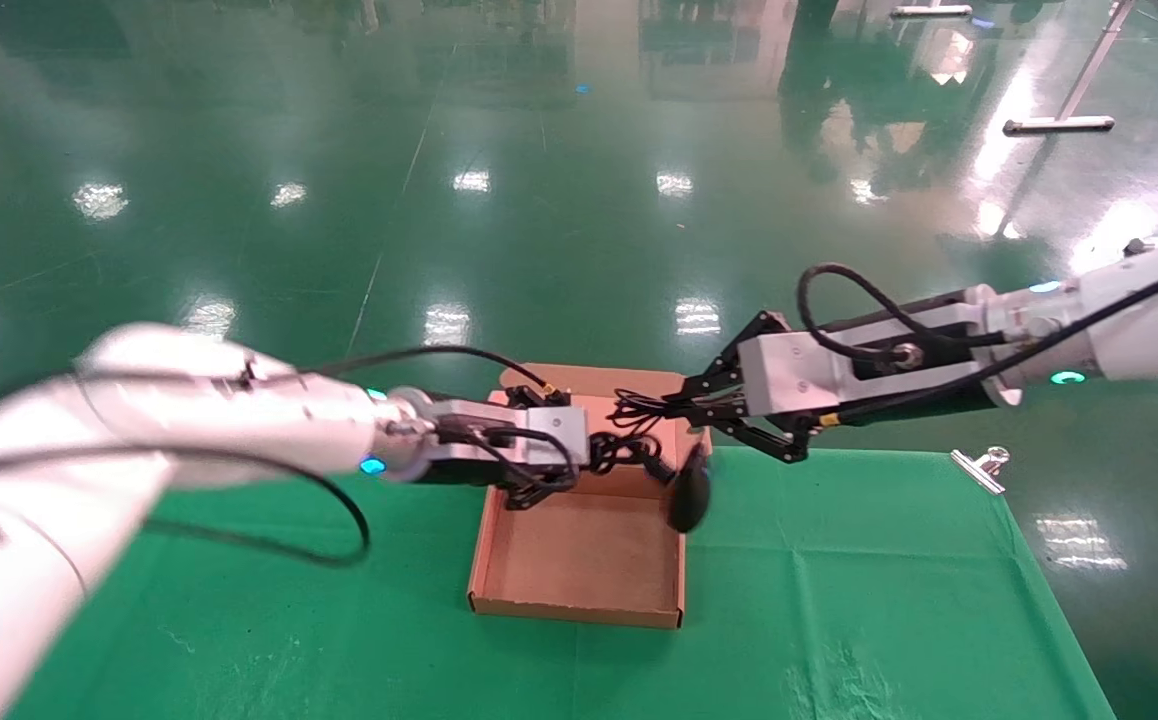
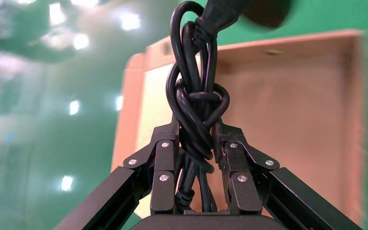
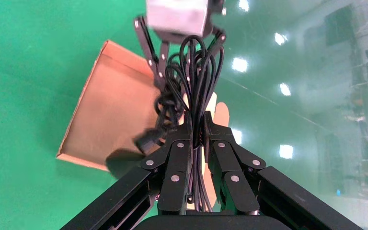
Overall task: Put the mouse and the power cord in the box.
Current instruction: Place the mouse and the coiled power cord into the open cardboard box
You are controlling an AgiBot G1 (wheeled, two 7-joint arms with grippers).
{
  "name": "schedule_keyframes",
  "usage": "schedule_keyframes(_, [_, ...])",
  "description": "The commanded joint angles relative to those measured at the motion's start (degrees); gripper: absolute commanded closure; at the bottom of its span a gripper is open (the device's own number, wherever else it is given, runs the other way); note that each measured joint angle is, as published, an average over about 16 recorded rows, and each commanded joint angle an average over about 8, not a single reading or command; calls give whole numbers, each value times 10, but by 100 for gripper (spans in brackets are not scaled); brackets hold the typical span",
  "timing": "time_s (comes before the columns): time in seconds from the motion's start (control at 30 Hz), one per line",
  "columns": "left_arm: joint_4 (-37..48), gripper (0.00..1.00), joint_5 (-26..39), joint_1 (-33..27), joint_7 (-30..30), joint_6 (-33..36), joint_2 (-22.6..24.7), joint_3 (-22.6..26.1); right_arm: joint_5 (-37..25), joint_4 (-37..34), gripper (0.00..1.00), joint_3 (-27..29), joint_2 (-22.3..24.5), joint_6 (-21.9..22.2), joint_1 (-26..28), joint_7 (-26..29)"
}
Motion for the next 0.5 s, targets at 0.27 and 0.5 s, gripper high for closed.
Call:
schedule_keyframes(0.27, [-43,100,-49,93,-21,-154,3,60,6,-22,100,4,23,-12,-1,-23])
schedule_keyframes(0.5, [-54,73,-49,105,-59,-186,2,135,1,-46,100,2,29,-9,-4,-39])
